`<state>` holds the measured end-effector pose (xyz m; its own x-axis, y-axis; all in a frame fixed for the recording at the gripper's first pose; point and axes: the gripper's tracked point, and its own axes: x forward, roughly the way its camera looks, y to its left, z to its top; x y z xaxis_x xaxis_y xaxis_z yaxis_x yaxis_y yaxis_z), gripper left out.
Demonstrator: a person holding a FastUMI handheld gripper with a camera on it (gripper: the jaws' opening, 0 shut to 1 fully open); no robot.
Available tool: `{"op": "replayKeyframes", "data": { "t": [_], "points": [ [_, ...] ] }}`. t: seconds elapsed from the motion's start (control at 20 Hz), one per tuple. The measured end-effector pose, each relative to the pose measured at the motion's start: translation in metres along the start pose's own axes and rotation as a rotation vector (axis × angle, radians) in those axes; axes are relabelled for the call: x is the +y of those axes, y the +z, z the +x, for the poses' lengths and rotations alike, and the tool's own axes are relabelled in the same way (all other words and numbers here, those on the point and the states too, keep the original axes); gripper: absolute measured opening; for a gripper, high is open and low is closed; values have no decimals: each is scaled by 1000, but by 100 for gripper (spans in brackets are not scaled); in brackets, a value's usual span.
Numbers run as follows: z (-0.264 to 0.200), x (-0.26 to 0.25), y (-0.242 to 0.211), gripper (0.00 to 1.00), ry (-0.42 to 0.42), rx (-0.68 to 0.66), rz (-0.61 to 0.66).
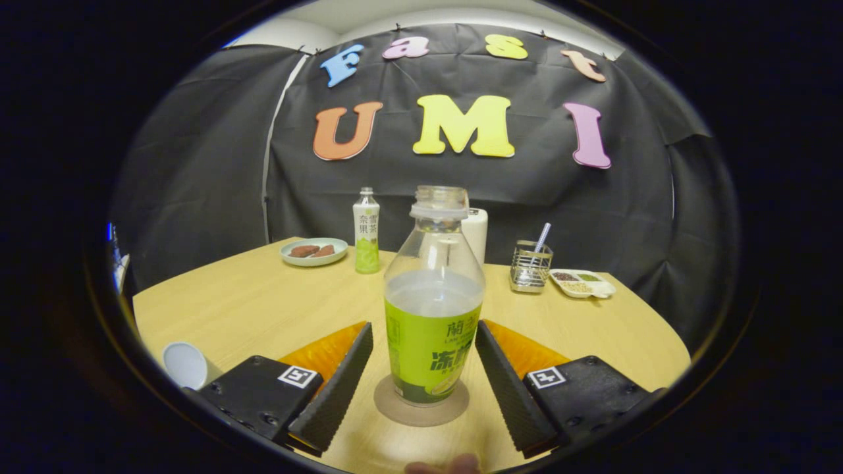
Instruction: Take the bottle from table, then pour the juice into the cup, finally place the bottle on the coaster
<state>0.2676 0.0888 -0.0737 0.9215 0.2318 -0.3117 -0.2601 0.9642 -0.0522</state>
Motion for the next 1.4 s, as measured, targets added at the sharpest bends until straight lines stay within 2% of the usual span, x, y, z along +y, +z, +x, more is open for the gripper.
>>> {"op": "replayKeyframes", "data": {
  "t": [0.3,0.75,1.4],
  "points": [
    [-32,-8,23,100,-56,-69,55],
    [-132,4,58,100,-165,-202,60],
    [-257,56,29,100,-186,-247,54]
  ]
}}
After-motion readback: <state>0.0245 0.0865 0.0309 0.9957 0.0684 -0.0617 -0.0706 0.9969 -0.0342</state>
